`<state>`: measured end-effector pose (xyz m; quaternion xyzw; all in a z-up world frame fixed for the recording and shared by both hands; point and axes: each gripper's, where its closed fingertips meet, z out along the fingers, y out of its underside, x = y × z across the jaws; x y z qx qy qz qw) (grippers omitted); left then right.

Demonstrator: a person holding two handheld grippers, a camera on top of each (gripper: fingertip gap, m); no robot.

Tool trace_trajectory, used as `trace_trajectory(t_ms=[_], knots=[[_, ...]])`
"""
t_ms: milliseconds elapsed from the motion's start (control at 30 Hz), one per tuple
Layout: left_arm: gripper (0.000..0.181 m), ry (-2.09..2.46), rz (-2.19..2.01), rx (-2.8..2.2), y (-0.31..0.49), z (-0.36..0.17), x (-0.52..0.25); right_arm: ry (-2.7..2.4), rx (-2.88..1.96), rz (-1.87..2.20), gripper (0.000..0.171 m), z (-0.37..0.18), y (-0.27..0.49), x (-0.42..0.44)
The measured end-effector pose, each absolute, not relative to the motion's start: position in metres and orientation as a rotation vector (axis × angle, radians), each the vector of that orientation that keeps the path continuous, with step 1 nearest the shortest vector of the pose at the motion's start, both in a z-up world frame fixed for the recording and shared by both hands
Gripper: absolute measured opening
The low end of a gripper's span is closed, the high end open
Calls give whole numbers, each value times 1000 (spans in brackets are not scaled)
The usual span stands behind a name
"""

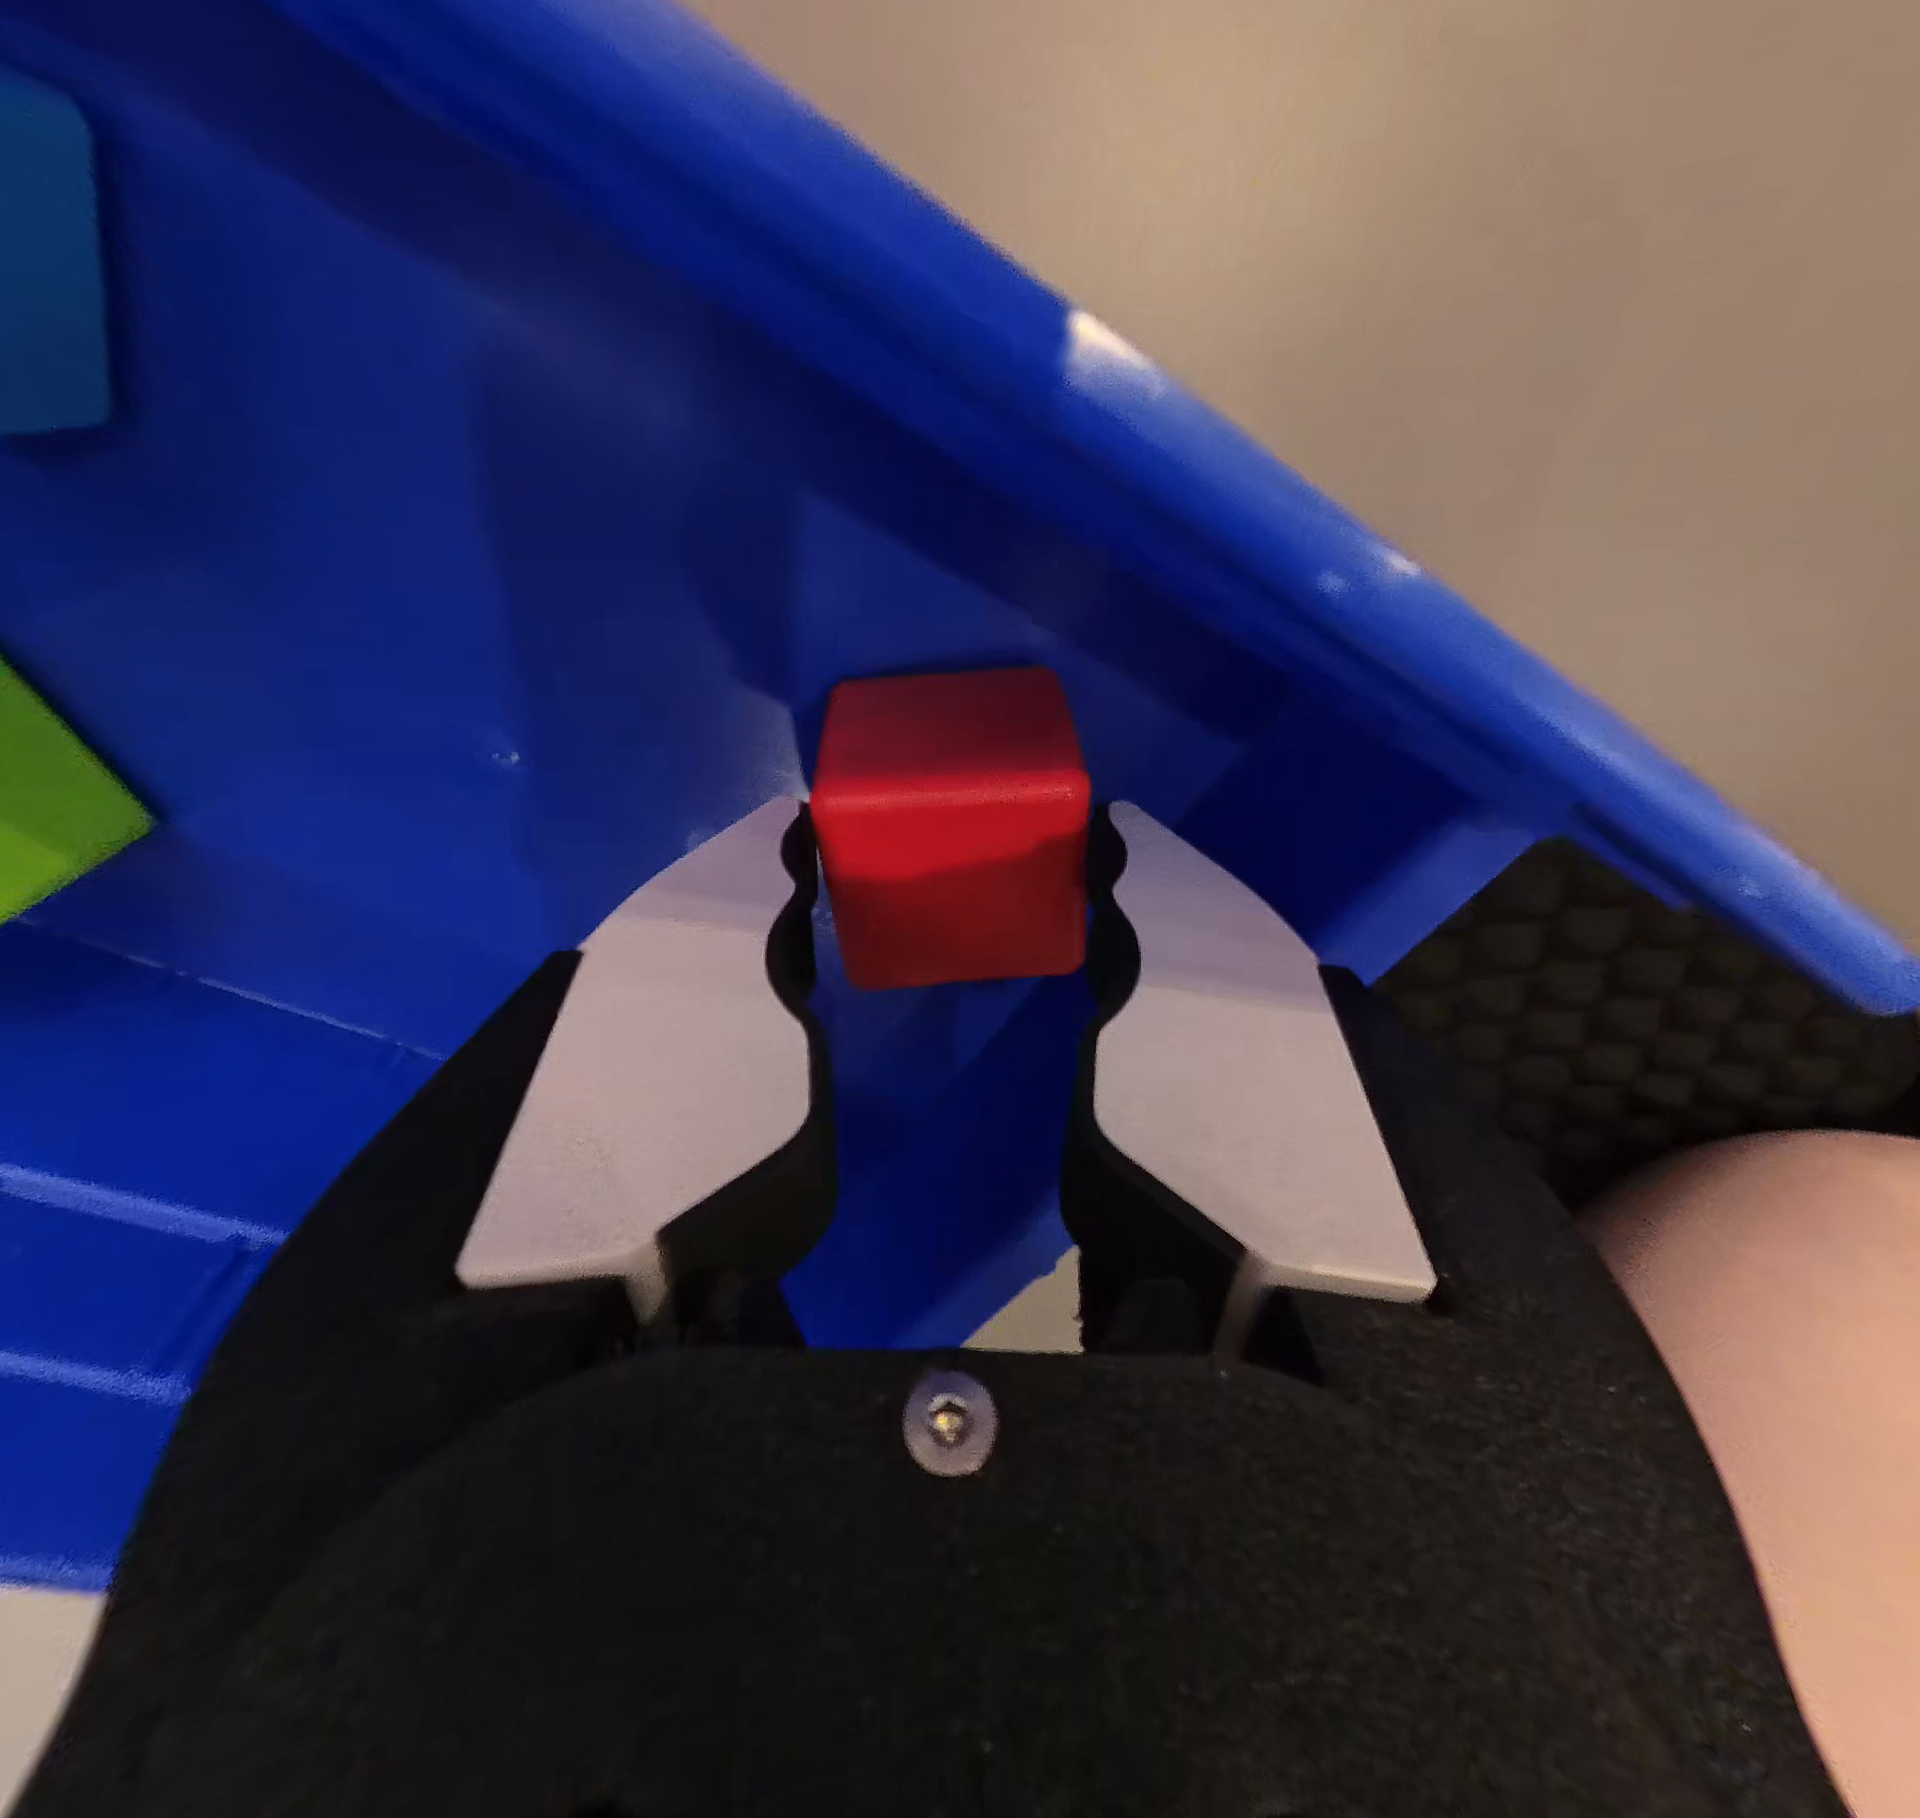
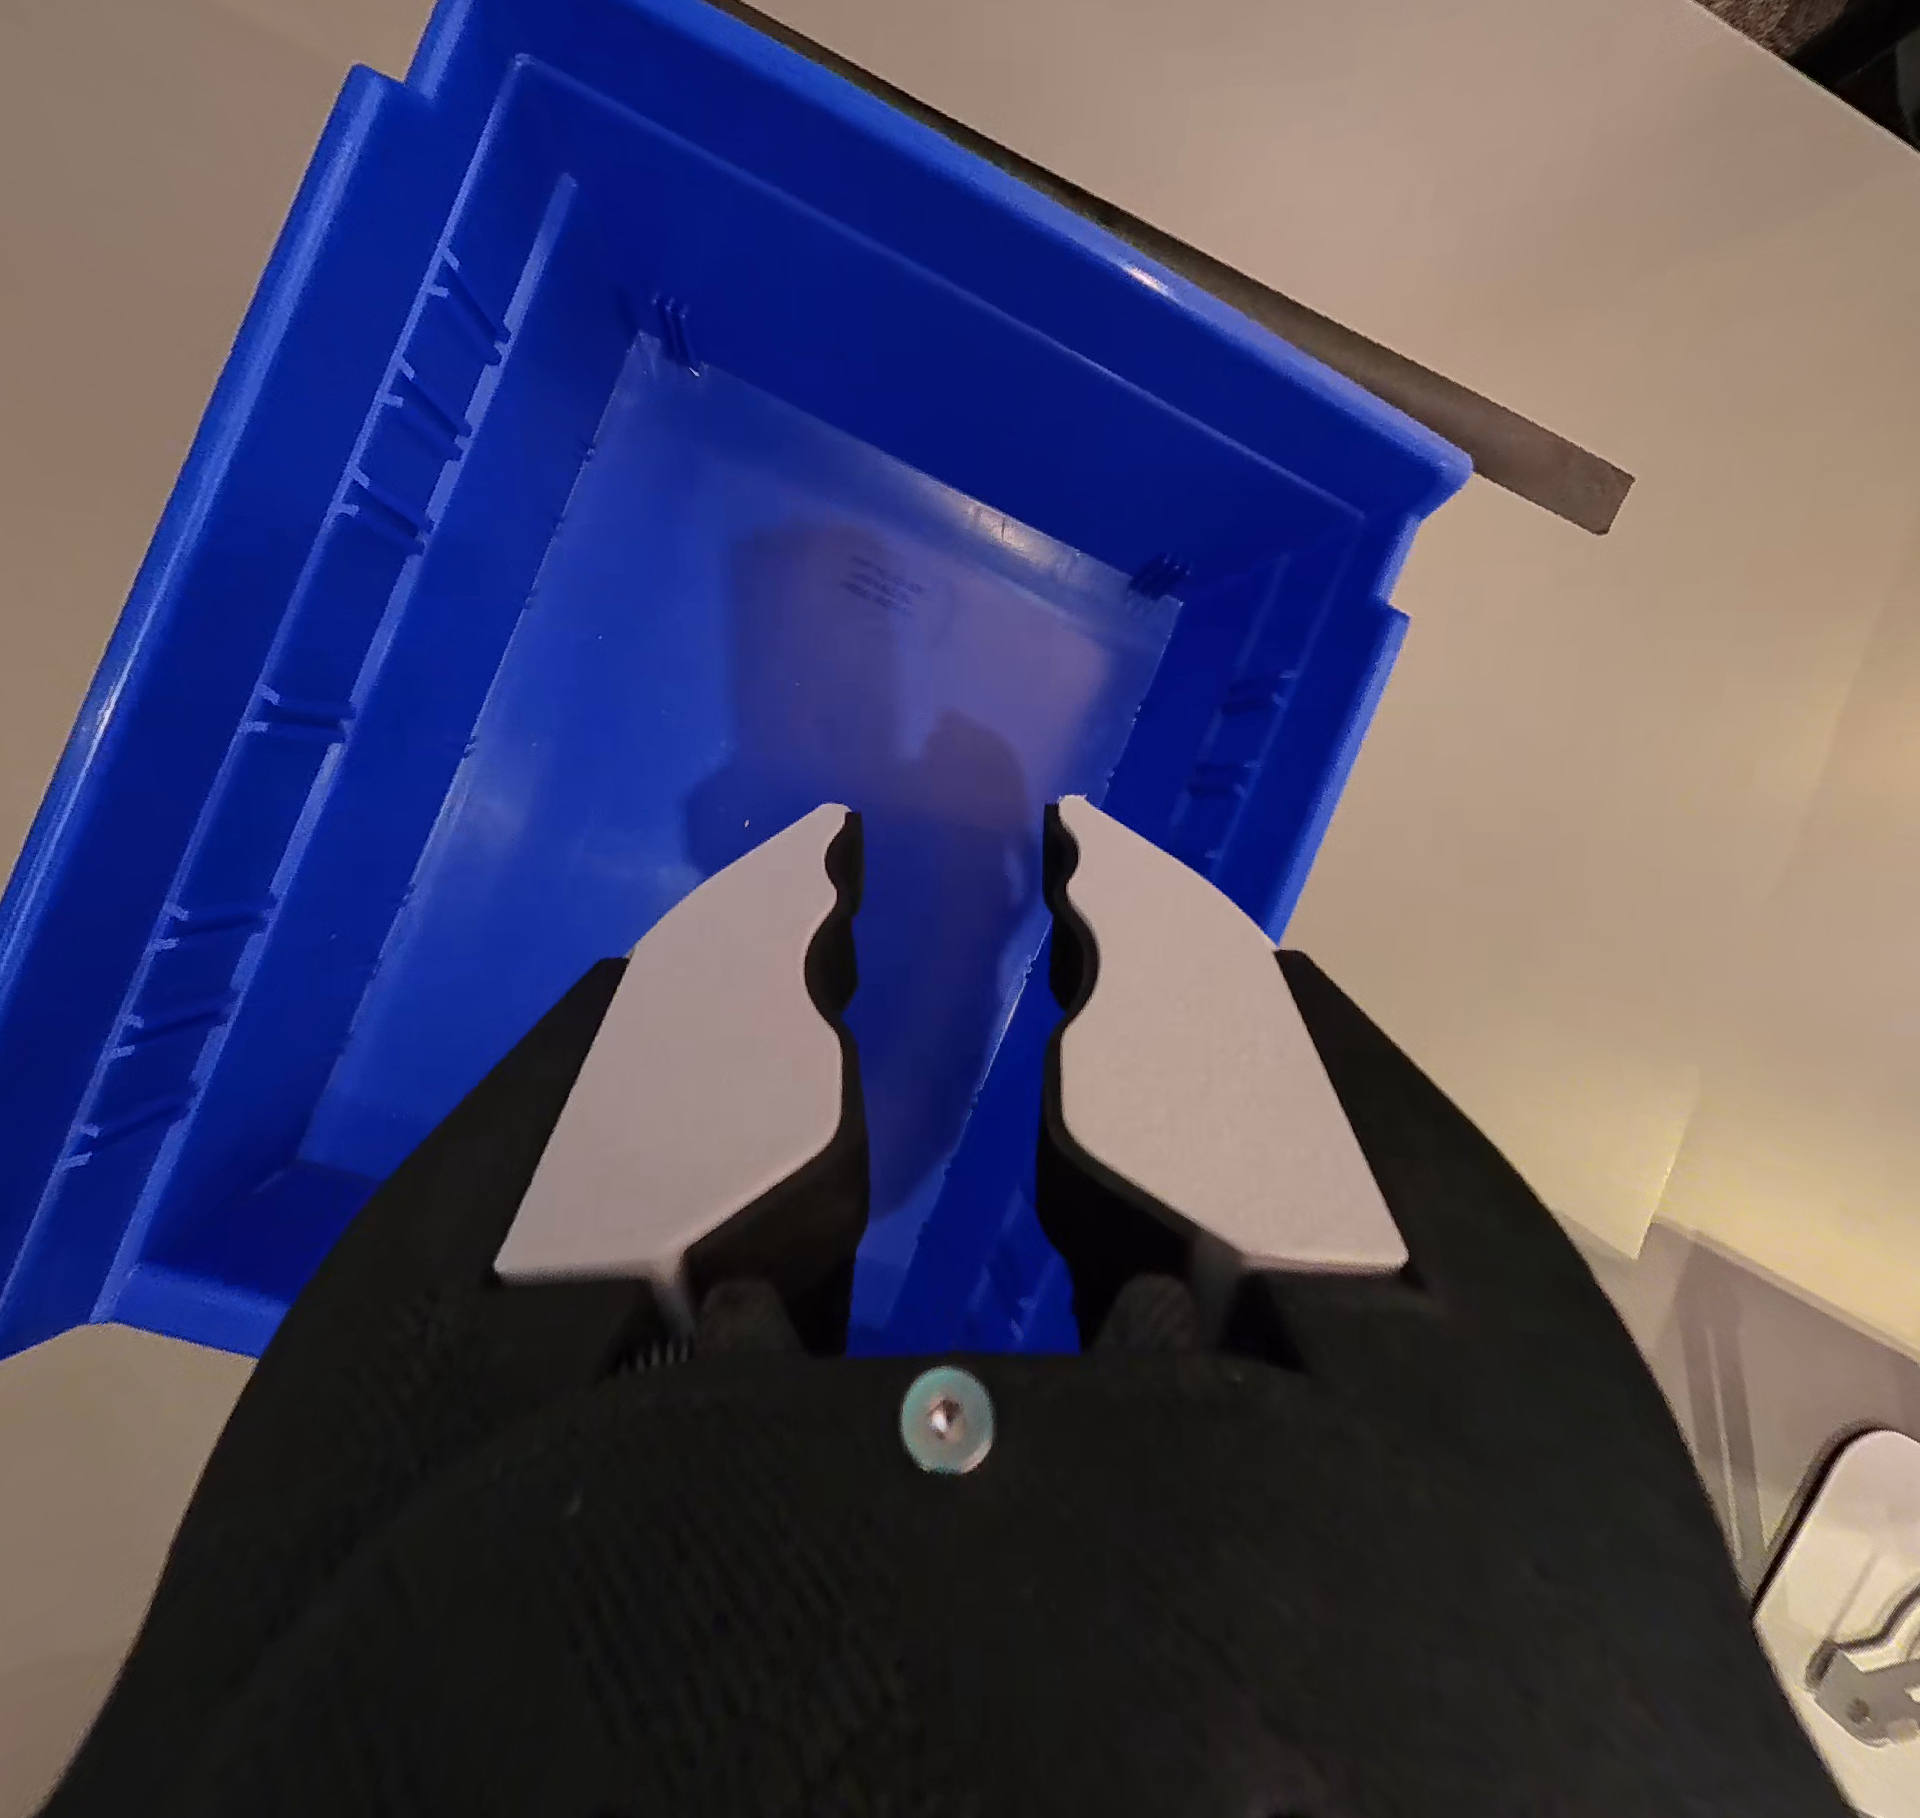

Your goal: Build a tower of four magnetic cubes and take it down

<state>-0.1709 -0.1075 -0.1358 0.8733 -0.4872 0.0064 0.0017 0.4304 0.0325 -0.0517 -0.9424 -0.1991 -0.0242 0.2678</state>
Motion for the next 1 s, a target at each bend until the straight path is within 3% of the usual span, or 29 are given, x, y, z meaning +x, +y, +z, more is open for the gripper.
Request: trace_trajectory(t_ms=[200, 333, 433, 500, 667, 1000], knots=[[50, -1573, -49, 2968, -97, -87, -176, -532, -2542, -48, 35, -50, 29, 433], [49, -1651, -429, 3145, -101, -24, -180, -530, -2554, -41, 35, -52, 28, 434], [49, -1913, -749, 3246, -93, 31, -148, -537, -2555, -22, 35, -53, 28, 433], [49, -2208, -654, 3209, -96, 45, -99, -542, -2552, 1, 35, -54, 28, 430], [49, -2764, -42, 2704, -111, 1, 29, -567, -2561, 26, 35, -58, 28, 425], [48, -2468, 48, 2347, -59, -117, 104, -640, -2588, 62, 36, -67, 26, 418]])
